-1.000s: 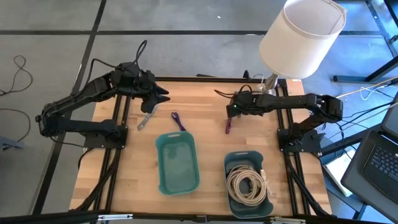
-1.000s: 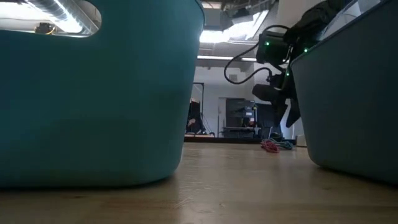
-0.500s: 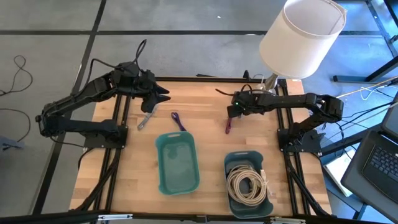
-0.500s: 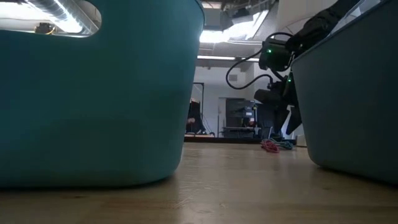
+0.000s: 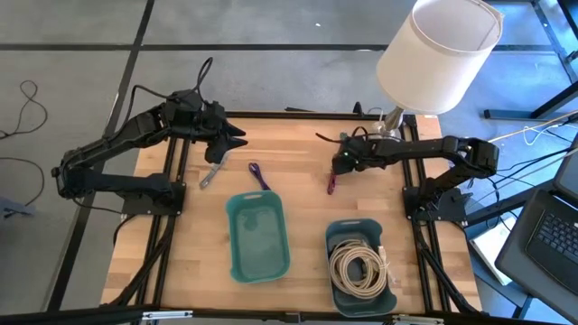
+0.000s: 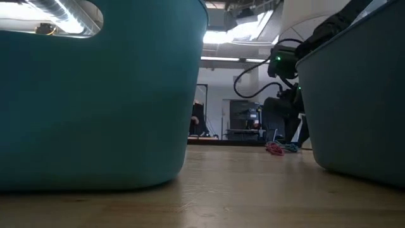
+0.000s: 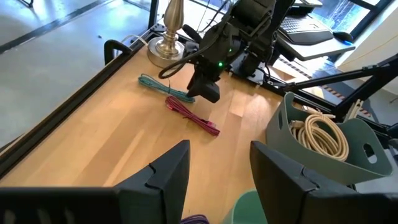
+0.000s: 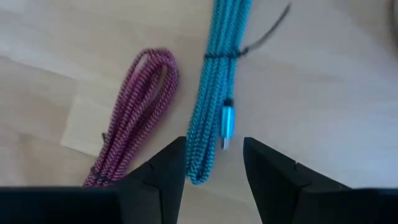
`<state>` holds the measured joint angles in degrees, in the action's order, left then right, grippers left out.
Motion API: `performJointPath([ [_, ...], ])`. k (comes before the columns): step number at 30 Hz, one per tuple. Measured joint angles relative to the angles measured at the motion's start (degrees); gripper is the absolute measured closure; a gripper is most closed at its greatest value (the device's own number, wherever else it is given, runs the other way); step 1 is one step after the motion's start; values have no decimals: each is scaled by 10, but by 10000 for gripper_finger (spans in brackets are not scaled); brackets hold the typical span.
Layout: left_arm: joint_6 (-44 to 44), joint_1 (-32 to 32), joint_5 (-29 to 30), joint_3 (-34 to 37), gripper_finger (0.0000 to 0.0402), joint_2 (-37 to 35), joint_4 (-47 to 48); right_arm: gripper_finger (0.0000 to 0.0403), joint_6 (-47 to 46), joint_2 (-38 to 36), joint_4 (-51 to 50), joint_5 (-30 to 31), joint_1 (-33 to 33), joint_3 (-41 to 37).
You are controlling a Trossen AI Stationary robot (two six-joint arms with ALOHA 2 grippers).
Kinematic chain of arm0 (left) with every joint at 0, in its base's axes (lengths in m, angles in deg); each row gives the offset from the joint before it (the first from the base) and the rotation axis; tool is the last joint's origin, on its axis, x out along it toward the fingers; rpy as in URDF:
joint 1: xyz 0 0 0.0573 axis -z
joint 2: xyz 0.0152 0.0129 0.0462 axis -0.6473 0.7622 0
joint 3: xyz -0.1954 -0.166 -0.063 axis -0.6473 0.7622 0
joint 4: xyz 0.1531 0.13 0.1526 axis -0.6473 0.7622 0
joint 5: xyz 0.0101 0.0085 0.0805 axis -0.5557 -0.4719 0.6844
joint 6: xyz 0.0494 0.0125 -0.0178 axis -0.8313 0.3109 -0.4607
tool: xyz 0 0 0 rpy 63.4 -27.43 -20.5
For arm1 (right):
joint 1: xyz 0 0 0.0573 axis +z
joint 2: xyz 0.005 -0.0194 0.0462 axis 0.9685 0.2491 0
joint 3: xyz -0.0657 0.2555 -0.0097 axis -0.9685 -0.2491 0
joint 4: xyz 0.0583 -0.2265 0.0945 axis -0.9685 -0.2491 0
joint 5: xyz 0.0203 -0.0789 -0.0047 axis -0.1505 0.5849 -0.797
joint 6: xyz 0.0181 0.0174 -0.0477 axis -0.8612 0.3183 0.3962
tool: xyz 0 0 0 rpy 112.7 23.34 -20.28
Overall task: Pick and place USB-C Cables
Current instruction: Put the black and blue USB cable into the green bin
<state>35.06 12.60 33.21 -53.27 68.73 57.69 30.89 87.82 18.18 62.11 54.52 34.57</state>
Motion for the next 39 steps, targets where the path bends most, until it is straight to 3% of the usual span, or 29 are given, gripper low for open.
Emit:
performJointPath([
  [6,0,0,0,0,240,0,0,241,-36,0,87,-40,5,-49],
  [14,0,0,0,0,240,0,0,249,-45,-2,104,-26,8,-67],
  [17,0,0,0,0,240,0,0,288,-45,-2,105,-22,8,-68],
  [21,0,0,0,0,240,0,0,376,-22,-1,116,-22,7,-69],
  [26,0,0,0,0,240,0,0,380,-17,-5,116,-20,16,-69],
  [29,0,0,0,0,240,0,1,380,-18,-26,74,-8,43,-49],
  [32,0,0,0,0,240,0,1,380,-15,-58,-7,44,80,4],
  [36,0,0,7,0,240,0,1,380,-8,-94,-157,122,139,107],
  [39,0,0,7,0,240,0,1,380,10,-110,-228,142,191,195],
])
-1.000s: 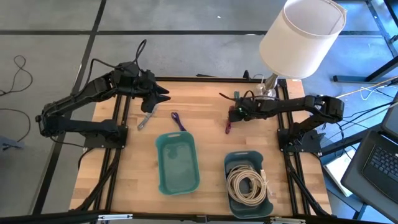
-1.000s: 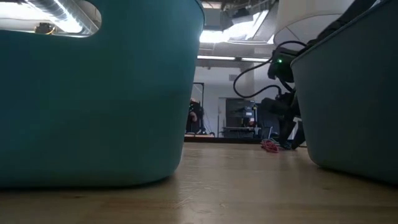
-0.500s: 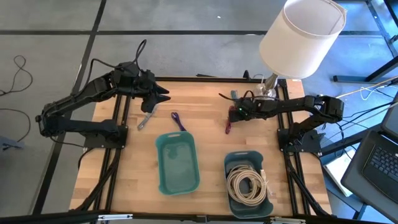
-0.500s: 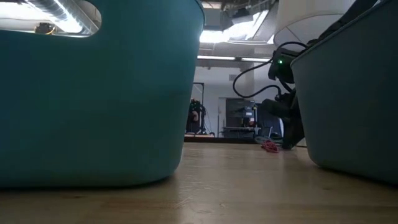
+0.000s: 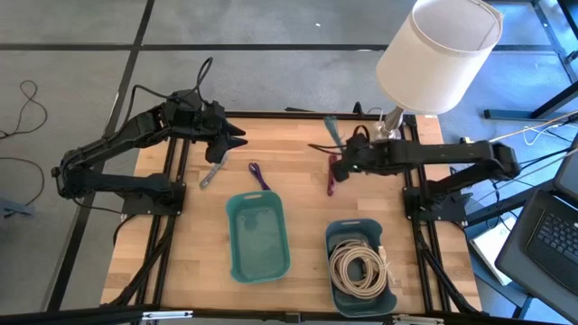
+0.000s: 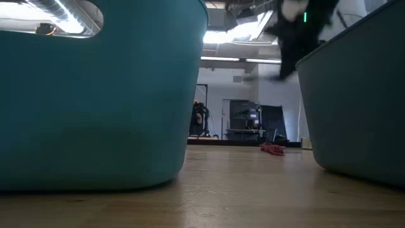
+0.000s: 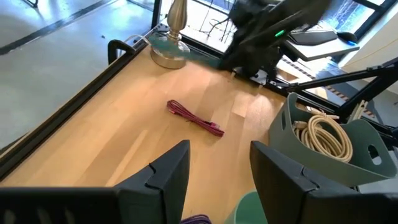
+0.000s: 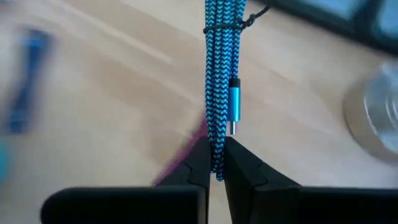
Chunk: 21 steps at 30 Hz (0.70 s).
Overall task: Pick and place USB-C Cables
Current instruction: Put the black and blue USB cable into the green bin
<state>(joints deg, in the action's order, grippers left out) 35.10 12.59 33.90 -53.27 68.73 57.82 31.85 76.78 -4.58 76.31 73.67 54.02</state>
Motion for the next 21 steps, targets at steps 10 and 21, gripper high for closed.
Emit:
performJointPath([
  [10,46,16,5,0,240,27,-114,380,159,5,200,67,159,175],
  [21,127,68,-88,0,240,129,-501,380,294,28,381,66,155,180],
])
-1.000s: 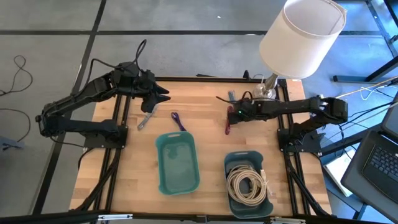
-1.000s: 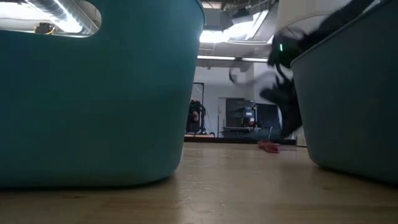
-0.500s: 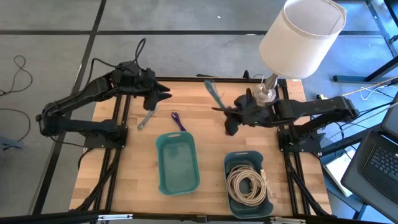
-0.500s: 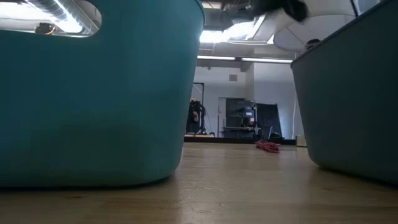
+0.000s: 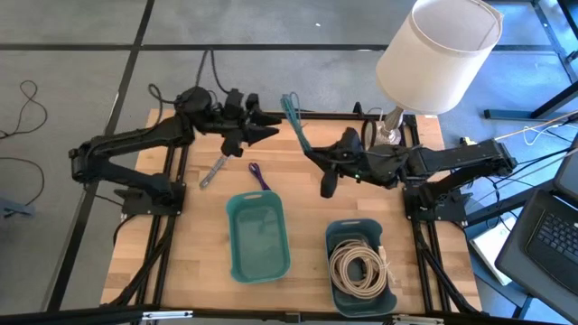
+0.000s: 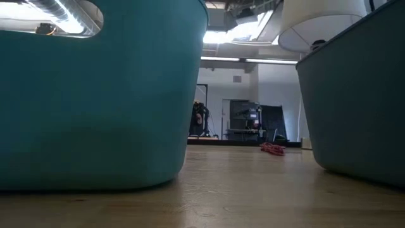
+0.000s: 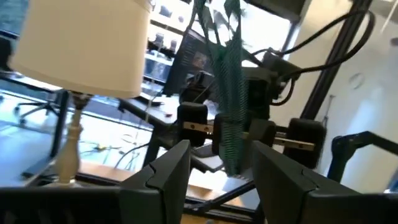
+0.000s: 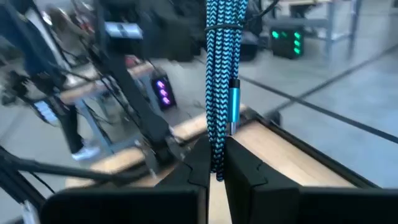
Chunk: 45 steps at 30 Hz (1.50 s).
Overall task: Pick and place USB-C Cables
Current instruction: Put the black and blue USB cable into the green bin
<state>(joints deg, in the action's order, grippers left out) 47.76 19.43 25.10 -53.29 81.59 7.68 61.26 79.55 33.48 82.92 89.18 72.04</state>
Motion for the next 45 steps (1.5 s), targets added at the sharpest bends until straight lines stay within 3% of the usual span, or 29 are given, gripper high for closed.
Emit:
performJointPath([
  [8,45,18,-30,0,230,53,-90,381,24,21,48,-59,-18,0],
  [19,56,26,-30,0,162,55,-115,381,24,26,49,-70,-23,0],
  [31,54,29,-54,0,171,55,-129,381,7,40,55,-111,-43,0],
  [35,24,29,-60,0,211,55,-129,381,8,40,60,-117,-43,0],
  [41,-24,33,-102,0,373,55,-129,381,11,40,61,-124,-43,0],
  [45,-23,33,-110,0,376,55,-129,381,12,40,61,-126,-43,0],
])
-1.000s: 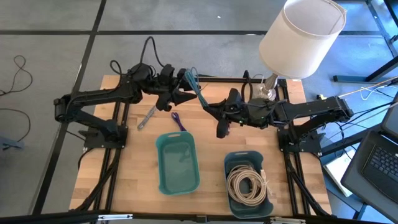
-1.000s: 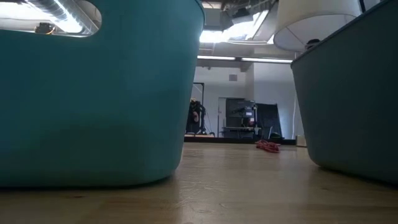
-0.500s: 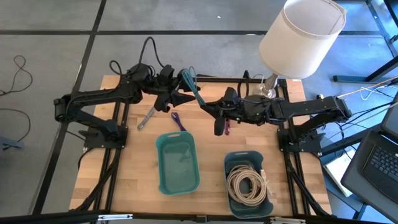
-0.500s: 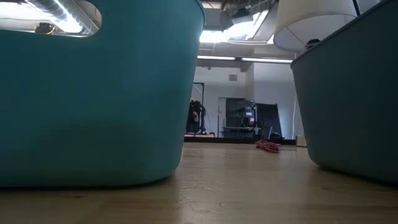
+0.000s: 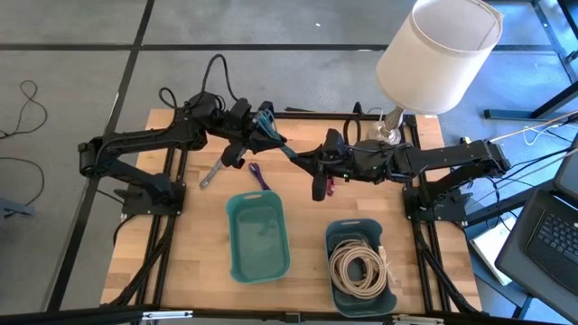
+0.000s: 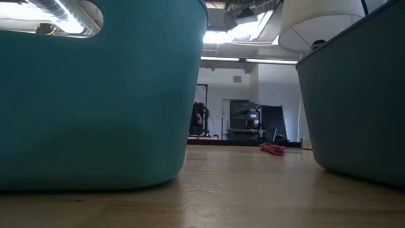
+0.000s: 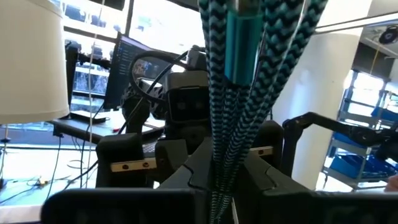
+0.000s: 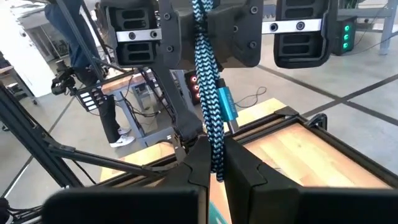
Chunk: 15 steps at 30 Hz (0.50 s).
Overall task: Pick and place USB-C Cables
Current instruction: Put the black and blue USB cable into the green bin
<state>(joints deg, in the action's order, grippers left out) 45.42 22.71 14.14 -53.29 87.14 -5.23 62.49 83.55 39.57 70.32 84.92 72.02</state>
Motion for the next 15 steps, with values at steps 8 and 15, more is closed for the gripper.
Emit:
performJointPath([
  [8,15,0,-19,0,376,0,0,283,123,-6,-48,4,0,25],
  [15,27,-3,-43,0,376,-1,5,149,61,-9,-357,66,4,156],
])
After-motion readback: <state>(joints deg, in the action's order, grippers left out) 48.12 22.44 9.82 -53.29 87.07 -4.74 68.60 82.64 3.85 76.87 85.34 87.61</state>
